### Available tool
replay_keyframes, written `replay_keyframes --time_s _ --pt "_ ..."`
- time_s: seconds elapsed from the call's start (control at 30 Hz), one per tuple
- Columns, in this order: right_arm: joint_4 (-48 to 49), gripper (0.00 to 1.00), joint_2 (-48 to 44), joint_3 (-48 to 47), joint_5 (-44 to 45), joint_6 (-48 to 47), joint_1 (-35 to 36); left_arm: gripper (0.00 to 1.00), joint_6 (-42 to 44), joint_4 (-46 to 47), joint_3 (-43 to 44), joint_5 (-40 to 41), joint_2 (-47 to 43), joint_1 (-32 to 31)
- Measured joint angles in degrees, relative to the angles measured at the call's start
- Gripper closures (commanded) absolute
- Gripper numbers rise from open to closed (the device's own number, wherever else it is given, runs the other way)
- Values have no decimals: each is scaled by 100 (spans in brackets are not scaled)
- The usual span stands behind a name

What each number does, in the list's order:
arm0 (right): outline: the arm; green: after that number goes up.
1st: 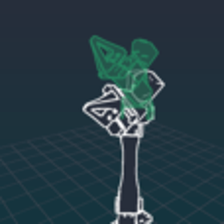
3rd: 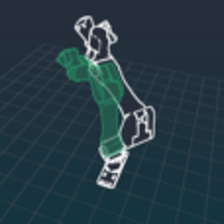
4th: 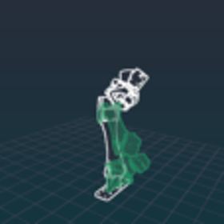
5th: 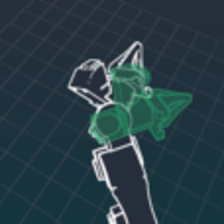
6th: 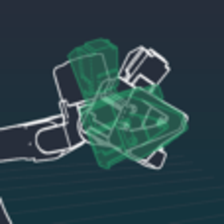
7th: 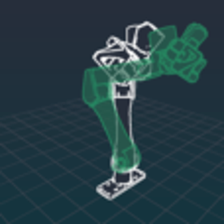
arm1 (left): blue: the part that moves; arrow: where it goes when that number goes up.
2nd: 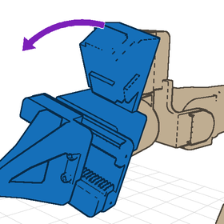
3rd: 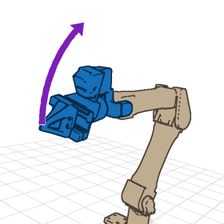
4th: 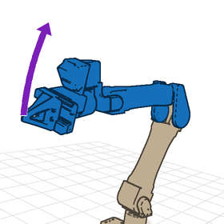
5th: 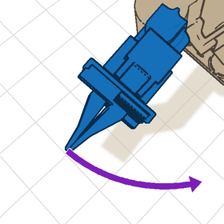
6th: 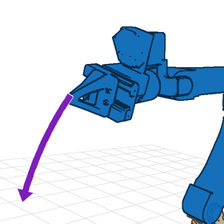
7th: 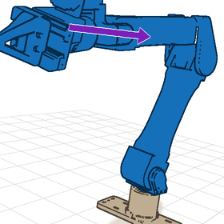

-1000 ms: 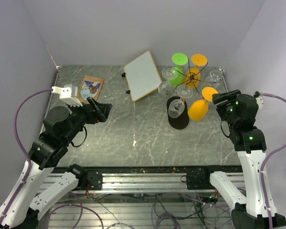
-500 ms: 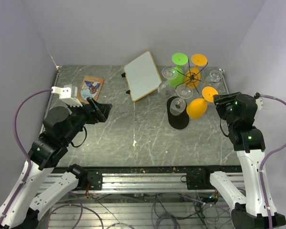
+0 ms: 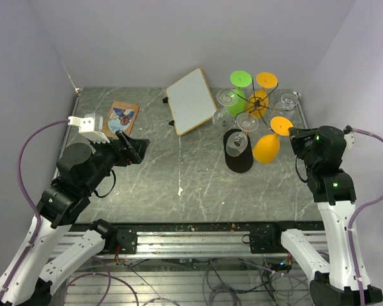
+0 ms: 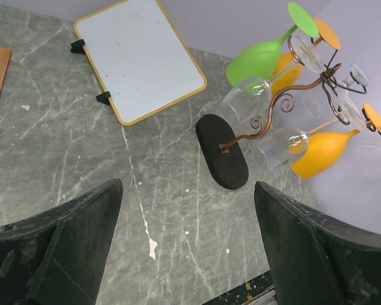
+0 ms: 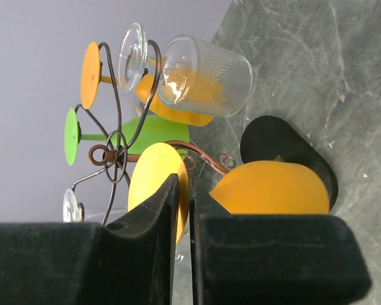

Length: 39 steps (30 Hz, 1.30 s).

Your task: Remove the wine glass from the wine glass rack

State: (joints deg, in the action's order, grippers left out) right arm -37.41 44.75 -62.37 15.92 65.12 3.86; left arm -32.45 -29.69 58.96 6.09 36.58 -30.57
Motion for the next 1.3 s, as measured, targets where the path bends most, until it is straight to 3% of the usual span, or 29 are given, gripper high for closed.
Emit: replay_keyframes --time_s 0.17,0.7,1.3 --pt "-13 100 -2 -55 17 140 0 5 0 -9 0 0 0 0" --pt "-188 100 -46 -415 -452 68 2 5 -4 -13 0 0 4 0" --pt "-39 100 -74 -380 -907 778 2 5 -13 -13 0 -2 33 0"
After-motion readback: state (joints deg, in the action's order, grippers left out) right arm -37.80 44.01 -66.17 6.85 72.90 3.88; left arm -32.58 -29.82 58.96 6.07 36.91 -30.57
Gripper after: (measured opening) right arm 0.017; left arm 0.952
